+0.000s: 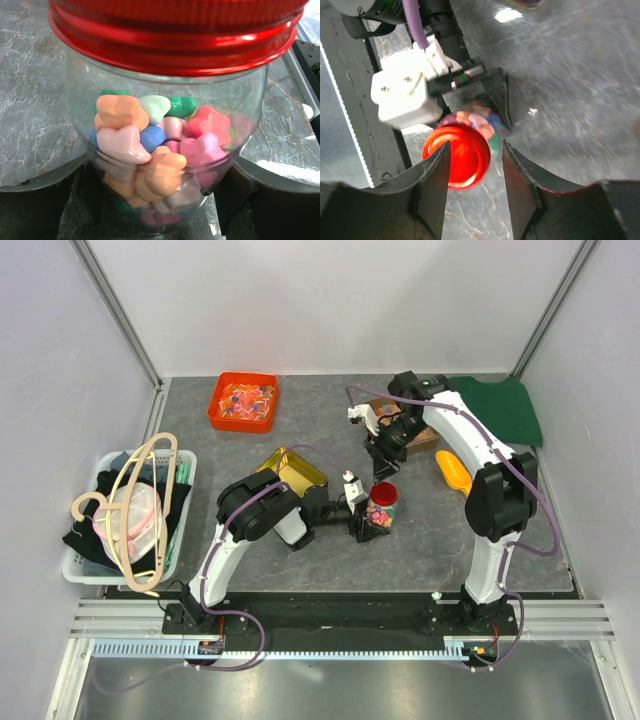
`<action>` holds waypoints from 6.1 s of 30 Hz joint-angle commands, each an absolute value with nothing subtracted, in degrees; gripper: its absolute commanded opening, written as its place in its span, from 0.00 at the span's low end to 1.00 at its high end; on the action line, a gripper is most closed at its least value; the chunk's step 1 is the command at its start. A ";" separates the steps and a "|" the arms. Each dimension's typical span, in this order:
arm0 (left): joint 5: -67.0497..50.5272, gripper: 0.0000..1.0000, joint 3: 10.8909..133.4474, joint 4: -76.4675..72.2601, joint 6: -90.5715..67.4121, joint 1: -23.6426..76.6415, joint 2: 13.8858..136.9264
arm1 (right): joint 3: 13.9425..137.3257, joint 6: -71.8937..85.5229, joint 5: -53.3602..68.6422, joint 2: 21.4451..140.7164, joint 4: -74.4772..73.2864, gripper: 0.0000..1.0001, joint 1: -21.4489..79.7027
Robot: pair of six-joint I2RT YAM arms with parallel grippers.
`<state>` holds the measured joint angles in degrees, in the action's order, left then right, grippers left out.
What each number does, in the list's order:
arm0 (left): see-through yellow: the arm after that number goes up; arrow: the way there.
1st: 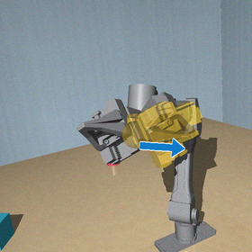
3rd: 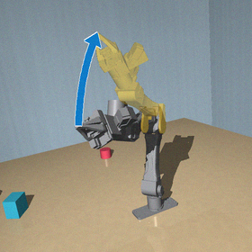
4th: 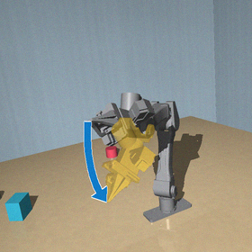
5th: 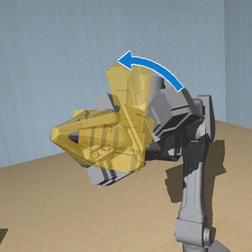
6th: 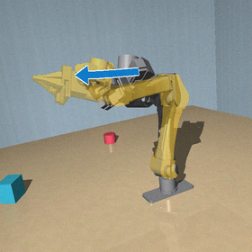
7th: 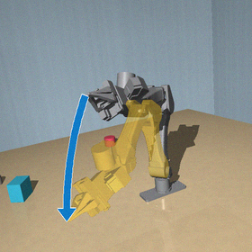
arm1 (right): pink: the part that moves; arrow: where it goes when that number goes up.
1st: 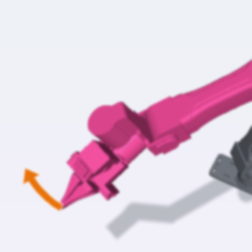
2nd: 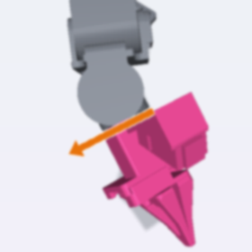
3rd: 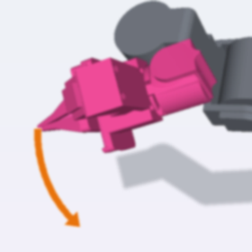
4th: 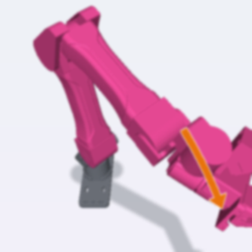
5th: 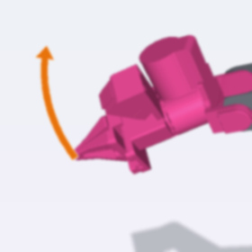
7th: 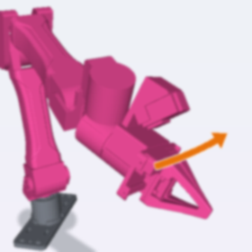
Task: Pack the candies
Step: Screw the bottle lid onto the packing bottle, then place the packing bottle at the center of the board.
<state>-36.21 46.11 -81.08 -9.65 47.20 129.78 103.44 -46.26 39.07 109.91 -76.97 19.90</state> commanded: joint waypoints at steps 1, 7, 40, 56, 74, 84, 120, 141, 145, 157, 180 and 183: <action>-34.37 0.02 46.32 -95.36 -11.69 46.49 131.22 | 106.09 -46.93 42.54 111.00 -78.49 0.53 21.97; -34.45 0.02 46.32 -95.36 -11.69 46.49 131.31 | 103.01 -47.99 42.71 111.71 -78.49 0.51 22.33; -34.19 0.02 46.14 -95.45 -11.95 46.41 131.22 | 89.74 -50.45 39.28 103.37 -81.74 0.23 16.00; -34.28 0.02 46.14 -95.36 -11.87 46.32 131.22 | 85.25 -49.57 40.08 95.98 -82.62 0.24 16.08; -34.63 0.02 46.23 -95.36 -11.87 46.41 131.31 | 105.47 -47.02 41.48 109.06 -78.75 0.50 20.12; -34.45 0.02 46.41 -95.36 -12.13 46.32 131.31 | 103.45 -48.51 43.51 111.89 -78.75 0.51 20.92; -34.37 0.02 46.41 -95.45 -12.39 46.23 131.31 | 84.11 -50.54 39.29 100.99 -81.56 0.25 18.10; -34.80 0.18 44.30 -95.27 -2.12 49.04 131.31 | 95.27 -46.23 39.81 100.10 -72.16 0.54 14.42; -34.63 0.36 43.95 -95.27 -0.09 49.92 131.22 | 95.45 -46.84 41.04 100.11 -71.98 0.55 13.80; -27.61 0.99 40.17 -95.27 13.17 54.92 131.31 | 94.13 -48.69 42.27 97.30 -71.37 0.71 11.95; -11.69 0.99 22.60 -95.19 18.54 55.46 113.74 | 87.98 -42.82 39.91 88.33 -61.63 0.94 10.28; -13.18 0.99 19.08 -95.19 20.12 55.29 109.17 | 86.05 -38.86 35.78 87.10 -55.06 0.98 9.76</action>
<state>-13.65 23.38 -80.99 14.92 55.64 114.10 87.85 -44.07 39.16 90.06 -64.62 10.57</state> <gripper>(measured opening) 0.991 0.976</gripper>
